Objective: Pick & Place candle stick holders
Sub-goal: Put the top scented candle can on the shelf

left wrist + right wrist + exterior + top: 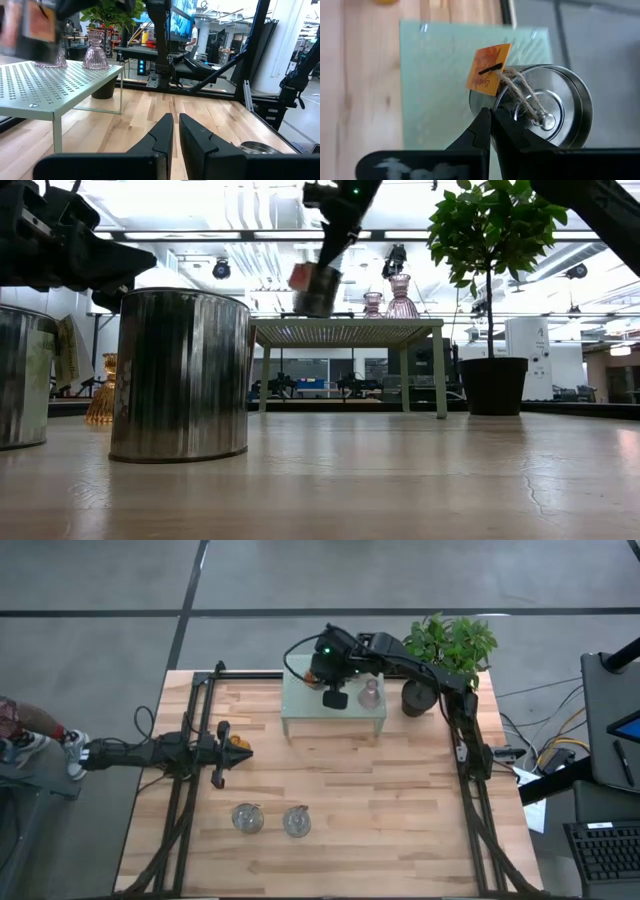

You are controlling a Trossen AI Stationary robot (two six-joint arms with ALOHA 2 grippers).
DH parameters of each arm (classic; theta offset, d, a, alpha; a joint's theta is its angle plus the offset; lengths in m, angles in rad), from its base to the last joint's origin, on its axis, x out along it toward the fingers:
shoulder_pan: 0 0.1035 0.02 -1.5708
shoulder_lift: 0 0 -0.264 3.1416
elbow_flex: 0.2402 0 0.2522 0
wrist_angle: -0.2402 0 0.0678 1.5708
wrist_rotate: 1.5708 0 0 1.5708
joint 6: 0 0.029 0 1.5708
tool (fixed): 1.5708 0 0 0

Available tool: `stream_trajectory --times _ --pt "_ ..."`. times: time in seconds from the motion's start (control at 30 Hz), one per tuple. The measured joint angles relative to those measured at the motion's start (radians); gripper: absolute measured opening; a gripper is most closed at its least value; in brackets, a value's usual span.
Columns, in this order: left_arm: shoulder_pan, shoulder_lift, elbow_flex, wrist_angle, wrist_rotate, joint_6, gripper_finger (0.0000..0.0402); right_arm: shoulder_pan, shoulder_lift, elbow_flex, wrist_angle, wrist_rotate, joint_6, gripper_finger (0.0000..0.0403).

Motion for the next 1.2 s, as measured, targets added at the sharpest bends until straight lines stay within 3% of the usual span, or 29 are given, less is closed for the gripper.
stream_trajectory --times 0.4,0.87,1.2 --pt "0.0 0.0 0.0 0.0 0.0 0.0 0.0035 0.002 0.0 -0.003 -0.134 -0.049 0.059 0.0008" --pt "0.0 0.0 0.0 0.0 0.0 0.0 0.0035 0.048 0.002 -0.004 -0.115 -0.15 -0.074 0.0008" --pt "0.0 0.0 0.0 0.0 0.0 0.0 0.0035 0.053 0.005 -0.005 -0.105 -0.133 -0.069 0.0008"
